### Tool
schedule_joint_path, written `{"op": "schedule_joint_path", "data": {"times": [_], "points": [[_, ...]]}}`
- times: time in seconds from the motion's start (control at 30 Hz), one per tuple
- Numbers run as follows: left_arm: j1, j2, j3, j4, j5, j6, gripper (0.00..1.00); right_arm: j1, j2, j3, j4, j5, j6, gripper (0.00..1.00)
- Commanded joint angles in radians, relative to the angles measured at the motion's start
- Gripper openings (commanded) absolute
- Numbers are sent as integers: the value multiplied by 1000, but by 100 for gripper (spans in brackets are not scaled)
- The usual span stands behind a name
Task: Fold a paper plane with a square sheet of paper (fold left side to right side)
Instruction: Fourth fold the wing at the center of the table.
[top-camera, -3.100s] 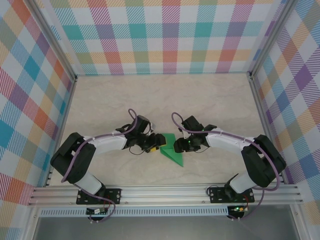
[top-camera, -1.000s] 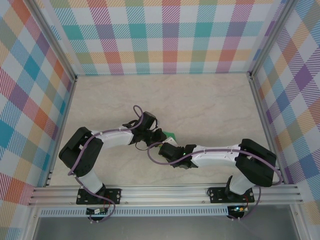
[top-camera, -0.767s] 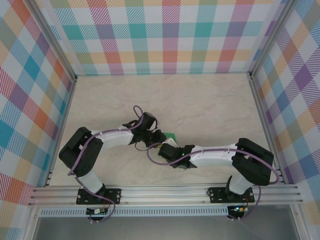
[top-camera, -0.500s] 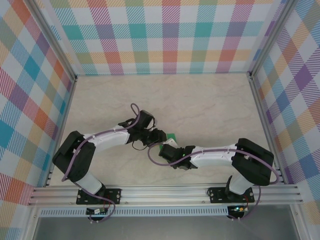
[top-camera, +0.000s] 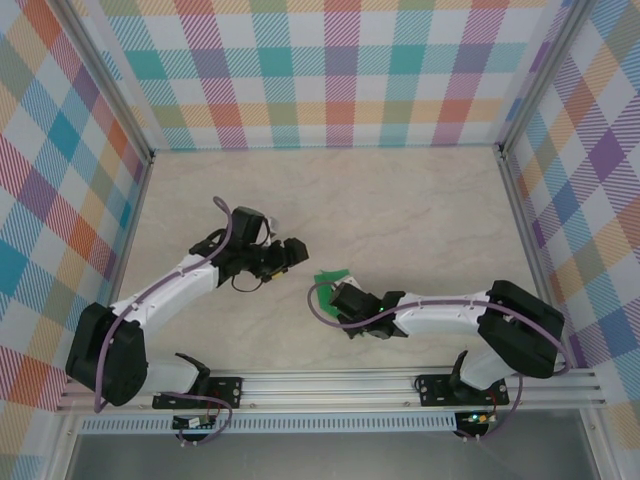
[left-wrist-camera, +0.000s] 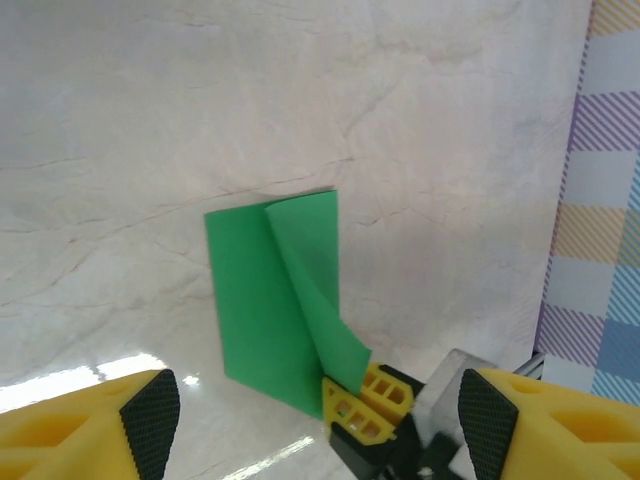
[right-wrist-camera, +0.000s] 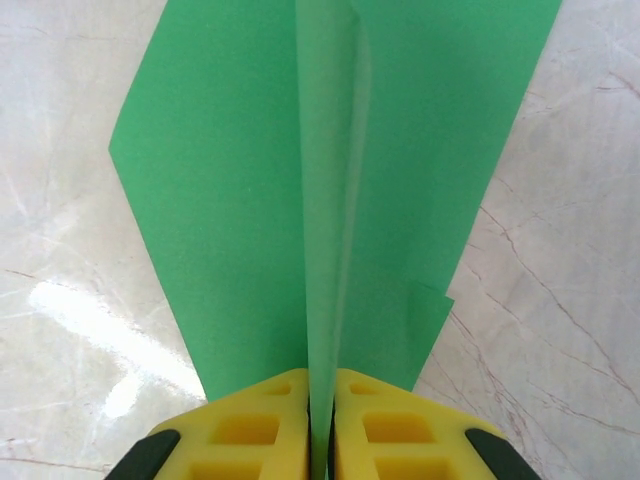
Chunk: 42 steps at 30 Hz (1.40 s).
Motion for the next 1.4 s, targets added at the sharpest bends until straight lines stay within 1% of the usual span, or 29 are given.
{"op": "schedule_joint_path", "data": {"times": [0.0,0.13,0.2,0.4,0.63,0.9,1.13,1.37], "points": [[7,5,-56,16,55,-1,74,-30,-18,-26,71,-128,10,12],[-6,28,-98,51,86,-19,70,-79,-11,-50,123,-241,29,11],[-23,50,-108,106,100,-26,67,-107,-6,-63,144,-292,39,11],[-98,157,-99,196,119,-70,58,-146,-5,-94,175,-353,66,11],[-173,308,-13,233,119,-94,49,-196,-25,-143,254,-447,97,11],[-210,402,54,265,117,-112,48,-252,-21,-175,308,-524,117,10],[-221,465,83,265,113,-116,43,-270,-10,-176,310,-538,119,10],[-222,495,86,242,90,-110,43,-278,11,-169,316,-556,128,11]]}}
